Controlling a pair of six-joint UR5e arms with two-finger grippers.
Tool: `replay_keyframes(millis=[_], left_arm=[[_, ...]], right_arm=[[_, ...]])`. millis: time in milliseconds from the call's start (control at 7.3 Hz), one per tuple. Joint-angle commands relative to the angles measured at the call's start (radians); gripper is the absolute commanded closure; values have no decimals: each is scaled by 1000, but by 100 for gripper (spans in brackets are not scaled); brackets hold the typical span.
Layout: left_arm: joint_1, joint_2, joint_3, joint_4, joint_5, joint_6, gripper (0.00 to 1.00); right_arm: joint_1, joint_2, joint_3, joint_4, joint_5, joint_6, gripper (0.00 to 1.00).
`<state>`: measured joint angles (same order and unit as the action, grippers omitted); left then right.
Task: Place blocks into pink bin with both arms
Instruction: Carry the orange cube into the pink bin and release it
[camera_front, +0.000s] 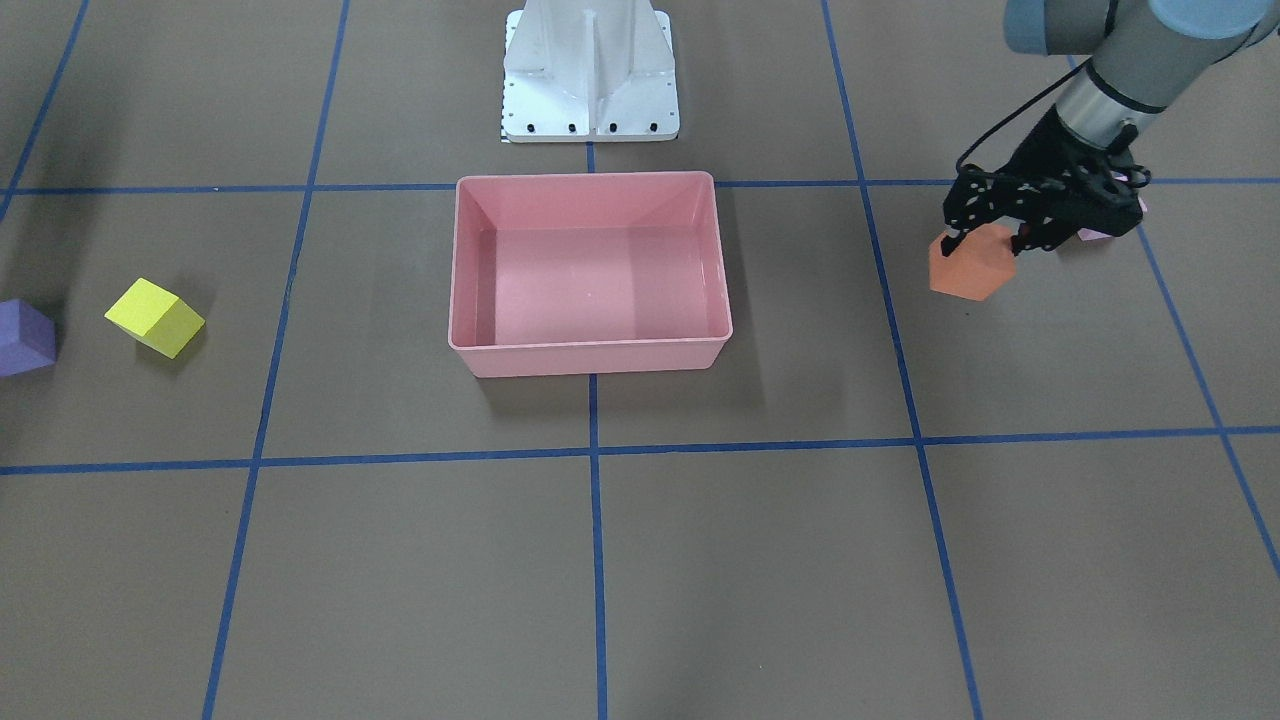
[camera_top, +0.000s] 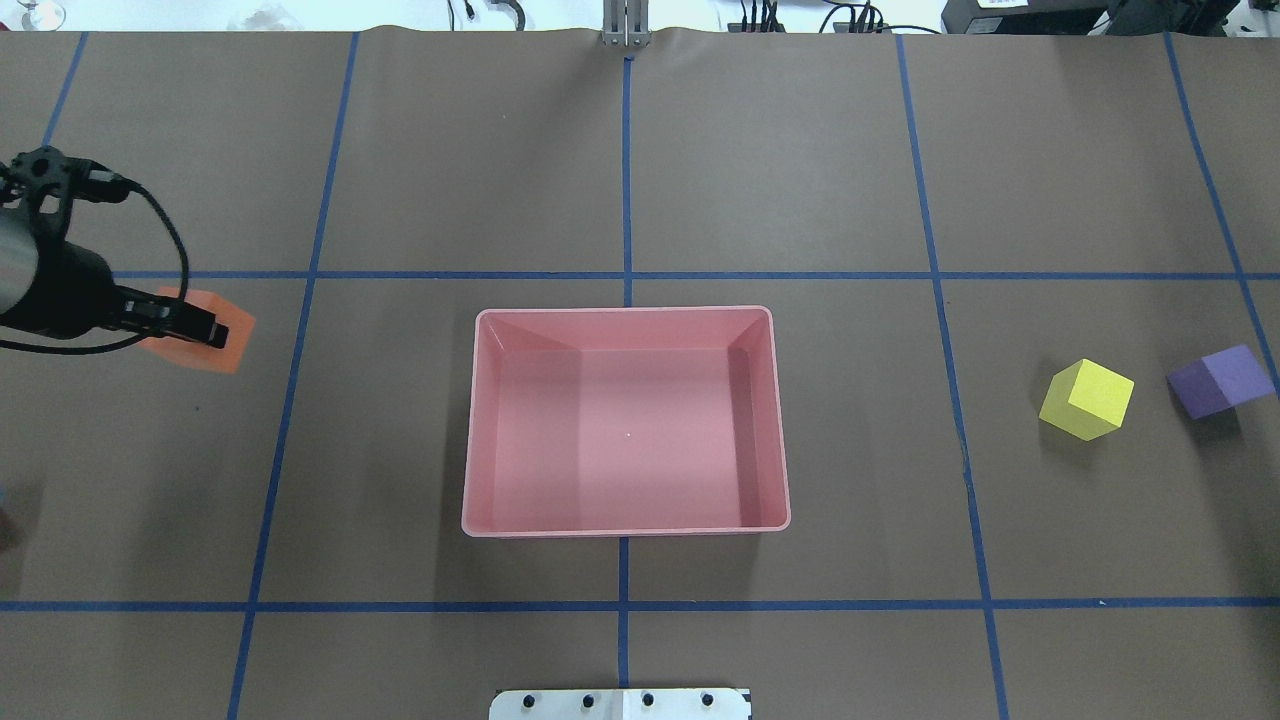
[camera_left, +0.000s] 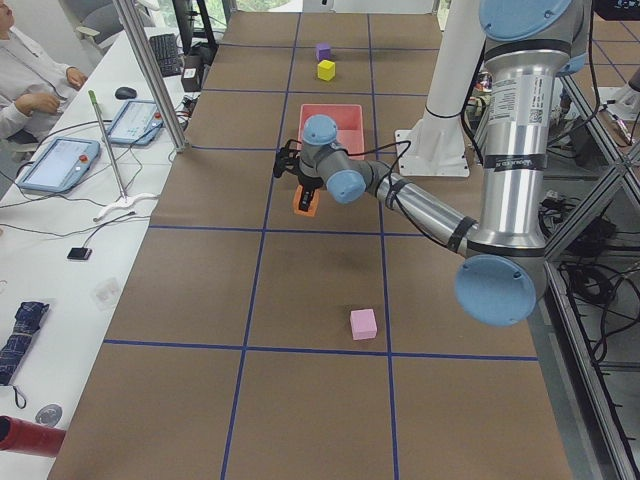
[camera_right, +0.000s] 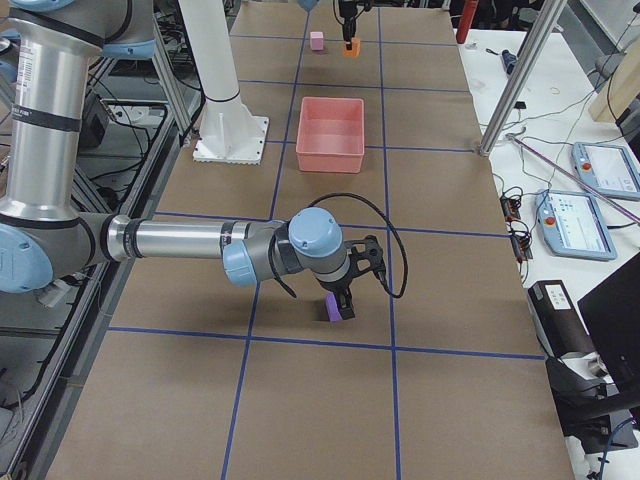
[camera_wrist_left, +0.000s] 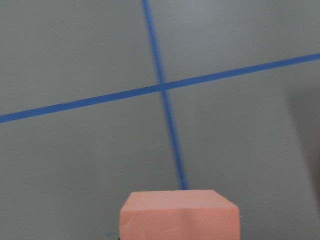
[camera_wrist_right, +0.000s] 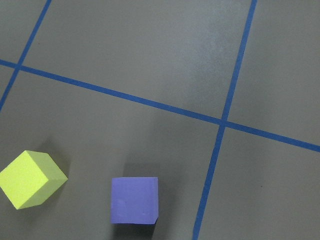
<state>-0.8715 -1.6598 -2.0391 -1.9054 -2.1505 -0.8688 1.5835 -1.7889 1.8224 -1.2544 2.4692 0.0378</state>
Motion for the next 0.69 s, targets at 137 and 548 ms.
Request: replay_keyframes(millis=[137, 548], left_arm=[[275, -403, -7, 348, 201, -295, 76], [472, -644, 97, 490, 377, -456, 48]], right_arm=[[-95, 5, 46, 72, -47, 234, 0], [-250, 6, 93, 149, -139, 487, 0]])
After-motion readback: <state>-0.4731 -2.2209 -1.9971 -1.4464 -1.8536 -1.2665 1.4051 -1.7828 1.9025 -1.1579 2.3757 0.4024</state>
